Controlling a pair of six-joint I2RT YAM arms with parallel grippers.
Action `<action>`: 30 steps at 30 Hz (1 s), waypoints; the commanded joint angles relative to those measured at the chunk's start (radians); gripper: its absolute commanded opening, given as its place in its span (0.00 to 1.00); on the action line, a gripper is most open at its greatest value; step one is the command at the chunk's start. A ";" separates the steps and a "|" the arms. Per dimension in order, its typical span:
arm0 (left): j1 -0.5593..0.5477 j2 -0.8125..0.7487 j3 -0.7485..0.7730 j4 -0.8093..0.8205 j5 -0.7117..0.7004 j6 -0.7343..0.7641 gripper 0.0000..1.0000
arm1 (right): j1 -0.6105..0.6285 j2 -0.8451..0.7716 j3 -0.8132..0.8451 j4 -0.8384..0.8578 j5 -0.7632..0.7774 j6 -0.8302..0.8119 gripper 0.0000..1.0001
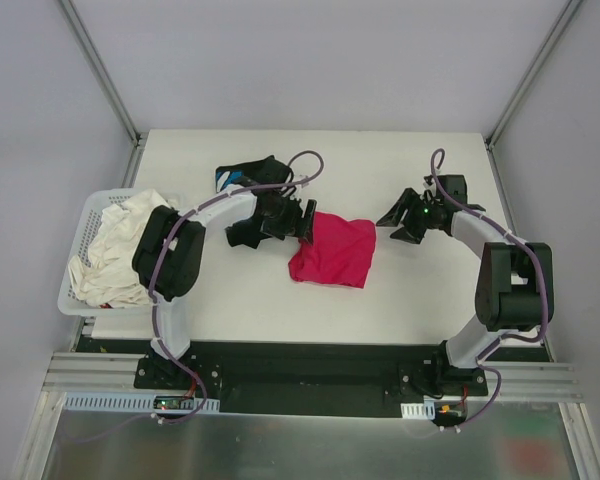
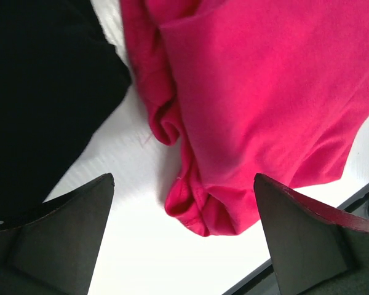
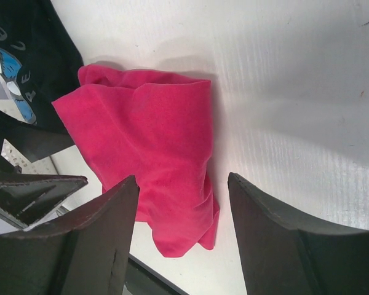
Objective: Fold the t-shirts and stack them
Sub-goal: Put the neatly folded tshirt into the corner of the board with both arms
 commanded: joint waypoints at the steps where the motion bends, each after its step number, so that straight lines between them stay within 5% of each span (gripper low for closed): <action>1: 0.021 -0.029 0.017 0.013 0.024 0.024 0.95 | 0.006 -0.003 0.006 0.029 -0.023 -0.006 0.63; 30: 0.025 0.091 0.046 0.133 0.182 -0.048 0.90 | 0.024 -0.004 -0.080 0.084 -0.032 0.011 0.62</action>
